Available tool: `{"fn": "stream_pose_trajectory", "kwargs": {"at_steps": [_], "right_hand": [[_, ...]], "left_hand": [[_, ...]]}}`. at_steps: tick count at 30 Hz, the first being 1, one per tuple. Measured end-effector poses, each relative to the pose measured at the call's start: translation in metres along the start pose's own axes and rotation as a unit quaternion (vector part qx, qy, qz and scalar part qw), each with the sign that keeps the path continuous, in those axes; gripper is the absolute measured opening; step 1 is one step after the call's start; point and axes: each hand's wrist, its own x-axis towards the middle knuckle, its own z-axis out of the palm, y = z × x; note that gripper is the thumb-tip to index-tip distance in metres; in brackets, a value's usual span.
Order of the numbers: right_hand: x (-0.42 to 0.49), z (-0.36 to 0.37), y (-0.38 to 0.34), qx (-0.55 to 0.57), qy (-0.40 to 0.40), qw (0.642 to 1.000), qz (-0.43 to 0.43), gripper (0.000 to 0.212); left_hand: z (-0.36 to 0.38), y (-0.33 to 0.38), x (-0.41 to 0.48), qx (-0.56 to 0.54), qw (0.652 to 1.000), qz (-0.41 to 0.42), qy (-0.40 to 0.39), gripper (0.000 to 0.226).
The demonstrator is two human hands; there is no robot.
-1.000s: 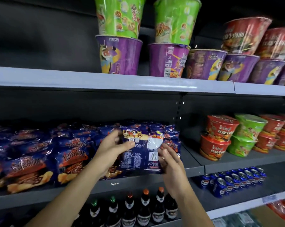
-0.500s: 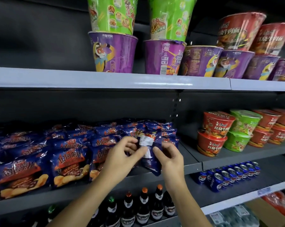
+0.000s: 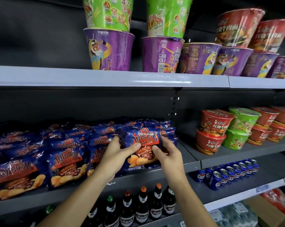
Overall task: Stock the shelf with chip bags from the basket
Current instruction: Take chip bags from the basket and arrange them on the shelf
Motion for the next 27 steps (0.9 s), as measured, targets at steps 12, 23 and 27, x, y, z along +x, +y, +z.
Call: {"fn": "stream_pose_trajectory", "kwargs": {"at_steps": [12, 23, 27], "right_hand": [[0.014, 0.008, 0.033, -0.115, 0.05, 0.992, 0.032, 0.031], [0.028, 0.026, 0.066, -0.256, 0.069, 0.964, 0.02, 0.042], [0.03, 0.024, 0.071, -0.295, 0.068, 0.953, 0.017, 0.044]], "left_hand": [[-0.004, -0.038, 0.011, 0.175, 0.984, -0.006, 0.04, 0.072], [-0.012, -0.069, 0.022, 0.336, 0.94, -0.003, 0.068, 0.076], [-0.012, -0.073, 0.027, 0.417, 0.906, 0.012, 0.07, 0.075]]}}
